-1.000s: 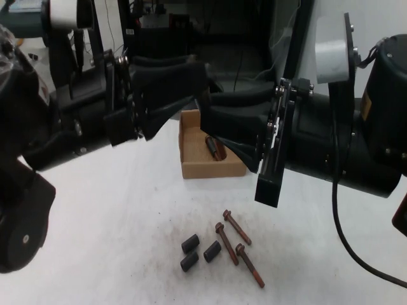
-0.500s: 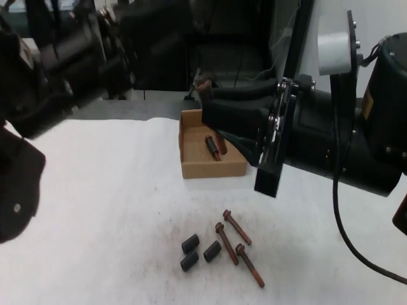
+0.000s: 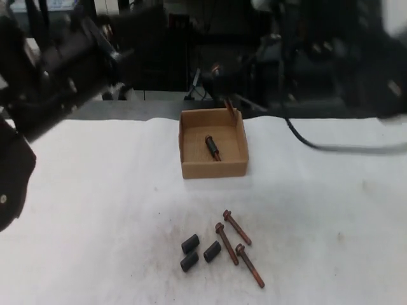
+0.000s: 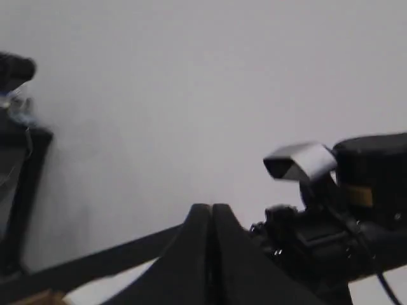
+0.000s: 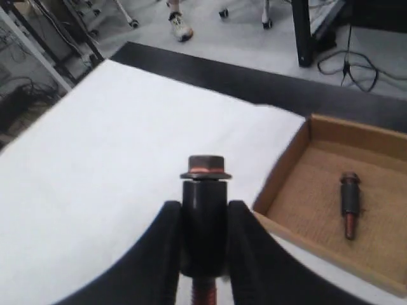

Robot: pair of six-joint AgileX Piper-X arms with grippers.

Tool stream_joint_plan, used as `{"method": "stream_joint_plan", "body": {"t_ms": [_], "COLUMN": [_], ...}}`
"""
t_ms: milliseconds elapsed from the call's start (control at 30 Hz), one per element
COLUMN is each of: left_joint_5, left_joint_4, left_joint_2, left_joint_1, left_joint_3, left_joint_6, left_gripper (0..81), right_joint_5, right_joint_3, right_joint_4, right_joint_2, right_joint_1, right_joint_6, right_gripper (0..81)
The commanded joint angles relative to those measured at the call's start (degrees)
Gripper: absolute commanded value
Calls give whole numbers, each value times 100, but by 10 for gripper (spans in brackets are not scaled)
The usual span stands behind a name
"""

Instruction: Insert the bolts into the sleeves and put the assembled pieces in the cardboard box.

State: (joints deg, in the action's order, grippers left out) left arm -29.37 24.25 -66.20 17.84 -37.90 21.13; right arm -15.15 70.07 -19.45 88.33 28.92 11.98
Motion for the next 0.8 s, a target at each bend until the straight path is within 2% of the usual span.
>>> {"method": "stream_joint_plan", "body": {"t_ms": [0,100,200,333,467,633,767], "left_joint_5": [450,957,1253,1539,1575,1693,1693], "left_joint_4": [-776,-2010,-2928,-3837,-4266,-4292,-4292], "left_joint_2": [147,281,330,328,328,328,328], "left_joint_1": [-19,-19,-19,-19,-19,-19,-19], "left_joint_3": [-39,-39,-39,-39,-27,-27,-27], "left_joint_6": [-241,-664,-1069,-1439,-1869,-2010,-2074], "left_gripper": [3,3,3,3,3,3,3], "right_joint_5": [25,92,420,499,580,580,580], "right_joint_3": [780,1566,2338,3174,3710,3883,3883], "right_joint_4": [-609,-1024,-1321,-1899,-2278,-2179,-2174], "right_joint_2": [671,1395,2104,2945,3532,3744,3743], "right_joint_1": [-117,-173,-189,-294,-425,-550,-613], "right_joint_6": [5,5,5,5,5,-23,-317], "right_gripper": [8,8,8,8,8,3,131]}}
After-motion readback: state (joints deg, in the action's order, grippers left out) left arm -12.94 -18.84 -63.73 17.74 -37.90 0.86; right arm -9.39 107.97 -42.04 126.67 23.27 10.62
